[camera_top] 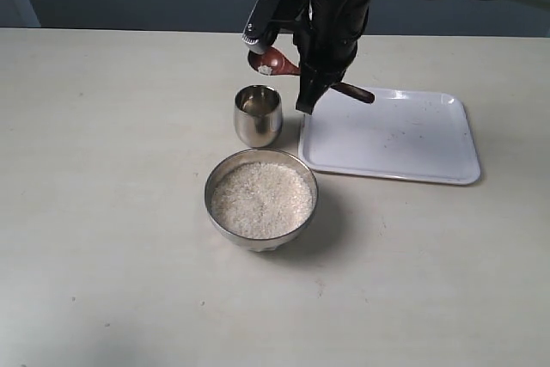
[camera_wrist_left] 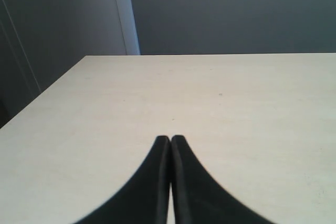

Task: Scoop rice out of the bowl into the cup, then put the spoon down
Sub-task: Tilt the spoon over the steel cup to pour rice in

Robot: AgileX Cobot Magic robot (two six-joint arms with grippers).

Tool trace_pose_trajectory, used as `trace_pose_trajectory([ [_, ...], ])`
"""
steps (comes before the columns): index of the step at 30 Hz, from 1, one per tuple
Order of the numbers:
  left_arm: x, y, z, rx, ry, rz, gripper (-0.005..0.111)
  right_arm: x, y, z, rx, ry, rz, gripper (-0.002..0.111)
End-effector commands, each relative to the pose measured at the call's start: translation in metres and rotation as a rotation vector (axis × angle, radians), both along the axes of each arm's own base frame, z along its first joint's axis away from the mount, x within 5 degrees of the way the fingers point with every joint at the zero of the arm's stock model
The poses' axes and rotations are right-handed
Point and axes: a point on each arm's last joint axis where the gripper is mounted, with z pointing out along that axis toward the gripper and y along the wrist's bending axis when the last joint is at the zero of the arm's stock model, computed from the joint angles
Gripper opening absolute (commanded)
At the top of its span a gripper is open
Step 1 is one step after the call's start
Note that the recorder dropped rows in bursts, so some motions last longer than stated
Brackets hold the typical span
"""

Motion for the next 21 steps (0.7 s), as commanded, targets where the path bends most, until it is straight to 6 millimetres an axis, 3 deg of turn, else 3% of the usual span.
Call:
trace_pose_trajectory([
  [1,0.000,0.000,0.003,-0.001,-0.021,-0.001,0.000,-0.002,0.010,0.003,-0.005,-0.047,0.037,-0.001],
  [18,0.000,0.000,0.003,-0.001,-0.021,-0.001,0.000,-0.004,0.013,-0.003,-0.051,-0.129,0.076,-0.001],
  [21,0.000,0.000,0.003,-0.001,-0.021,-0.001,0.000,-0.005,0.010,-0.015,-0.071,-0.143,0.094,-0.001],
])
